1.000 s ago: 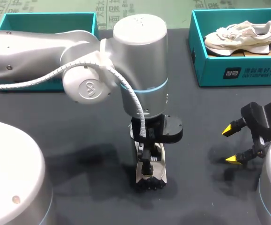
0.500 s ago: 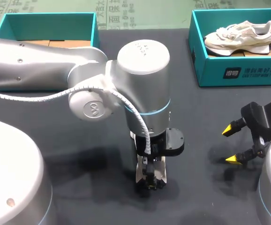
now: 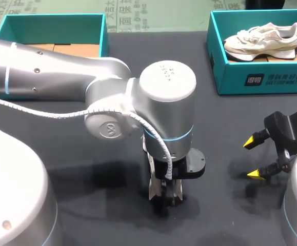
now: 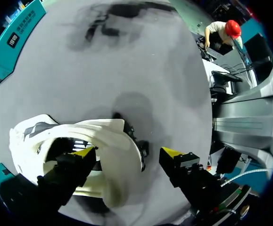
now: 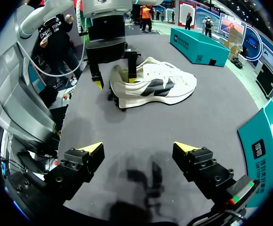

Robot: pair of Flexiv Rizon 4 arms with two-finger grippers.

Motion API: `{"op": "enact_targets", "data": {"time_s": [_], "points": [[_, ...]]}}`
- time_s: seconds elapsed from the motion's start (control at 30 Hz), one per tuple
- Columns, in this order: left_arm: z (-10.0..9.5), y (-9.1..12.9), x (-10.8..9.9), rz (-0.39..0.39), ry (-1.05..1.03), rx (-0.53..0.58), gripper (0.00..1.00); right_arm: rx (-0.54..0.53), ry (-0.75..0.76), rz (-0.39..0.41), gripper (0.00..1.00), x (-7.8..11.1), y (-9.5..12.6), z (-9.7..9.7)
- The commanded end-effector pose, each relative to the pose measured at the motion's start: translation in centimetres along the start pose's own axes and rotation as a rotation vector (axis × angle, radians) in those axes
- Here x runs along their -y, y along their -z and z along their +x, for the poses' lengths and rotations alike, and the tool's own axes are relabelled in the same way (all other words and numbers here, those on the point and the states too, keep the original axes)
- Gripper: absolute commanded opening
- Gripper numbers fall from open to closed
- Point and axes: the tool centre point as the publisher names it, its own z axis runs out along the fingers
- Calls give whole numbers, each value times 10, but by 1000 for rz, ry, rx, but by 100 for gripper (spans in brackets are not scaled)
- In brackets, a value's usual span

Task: Take the shoe out of the shoebox, open the shoe tongue, remove and reinsert the insole, then place the shoe into the shoebox

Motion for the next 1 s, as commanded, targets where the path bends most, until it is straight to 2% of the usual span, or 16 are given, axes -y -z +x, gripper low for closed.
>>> {"op": "enact_targets", "data": {"time_s": [0.03, 0.17, 0.2, 0.37, 0.47, 0.5, 0.73, 1.0], "points": [[1, -9, 4, -9, 4, 1, 79, 3, -1, 2, 100, 0, 0, 2], [1, -10, 3, -9, 14, 4, 59, 3, -1, 2, 100, 0, 0, 2], [1, -10, 3, -9, 15, 4, 50, 3, -1, 2, 100, 0, 0, 2], [1, -11, 1, -13, 28, 1, 35, 3, -1, 2, 100, 0, 0, 2], [0, -11, -1, -14, 35, -3, 11, 3, -1, 2, 100, 0, 0, 2], [0, -11, -1, -13, 37, -4, 0, 3, -1, 2, 100, 0, 0, 2], [-2, -4, -4, -12, 45, -17, 0, 3, -1, 2, 100, 0, 0, 2], [-8, 29, -6, -16, 26, -42, 0, 3, -1, 2, 100, 0, 0, 2]]}}
